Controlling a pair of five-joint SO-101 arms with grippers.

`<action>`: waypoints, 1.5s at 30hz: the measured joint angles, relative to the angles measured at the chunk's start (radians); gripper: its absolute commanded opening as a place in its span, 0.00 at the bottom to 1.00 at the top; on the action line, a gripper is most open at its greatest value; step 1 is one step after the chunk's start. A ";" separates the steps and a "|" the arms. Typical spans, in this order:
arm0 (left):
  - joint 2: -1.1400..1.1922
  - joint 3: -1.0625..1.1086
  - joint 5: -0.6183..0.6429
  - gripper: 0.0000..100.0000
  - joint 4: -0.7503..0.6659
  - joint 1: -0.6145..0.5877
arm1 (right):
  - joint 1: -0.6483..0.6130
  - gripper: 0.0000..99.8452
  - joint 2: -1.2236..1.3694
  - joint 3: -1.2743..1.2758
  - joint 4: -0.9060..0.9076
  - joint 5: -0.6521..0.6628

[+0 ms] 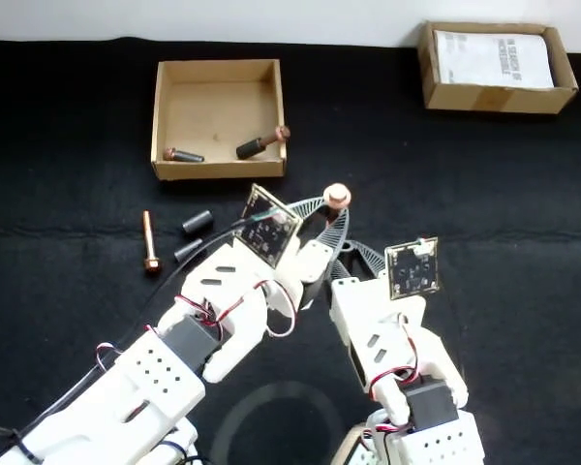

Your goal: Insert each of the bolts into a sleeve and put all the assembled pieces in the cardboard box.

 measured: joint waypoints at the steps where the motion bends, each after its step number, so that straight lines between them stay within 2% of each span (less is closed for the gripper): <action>1: 0.000 0.000 0.000 0.01 0.000 0.000 | 0.000 0.01 0.000 0.000 -0.005 0.000; 4: 0.000 -0.014 0.003 0.01 0.029 0.000 | 0.000 0.01 0.000 0.000 -0.028 0.000; 7: 0.000 -0.055 0.017 0.01 0.141 -0.002 | 0.000 0.01 0.000 0.000 -0.032 0.000; 11: 0.000 -0.104 0.101 0.01 0.229 -0.005 | 0.000 0.01 0.000 0.000 -0.032 0.005; 20: 0.002 -0.187 0.124 0.01 0.242 -0.003 | 0.000 0.01 0.000 0.000 -0.032 0.005; 31: 0.038 -0.189 0.124 0.01 0.242 -0.002 | -0.017 0.01 0.000 -0.032 -0.032 0.005; 38: 0.098 -0.247 0.126 0.01 0.247 -0.084 | -0.072 0.01 0.000 -0.060 -0.032 0.006; 41: 0.091 -0.278 0.126 0.01 0.293 -0.129 | -0.103 0.01 0.000 -0.066 -0.032 0.006; 45: 0.031 -0.307 0.126 0.01 0.437 -0.140 | -0.112 0.01 0.000 -0.068 -0.032 0.006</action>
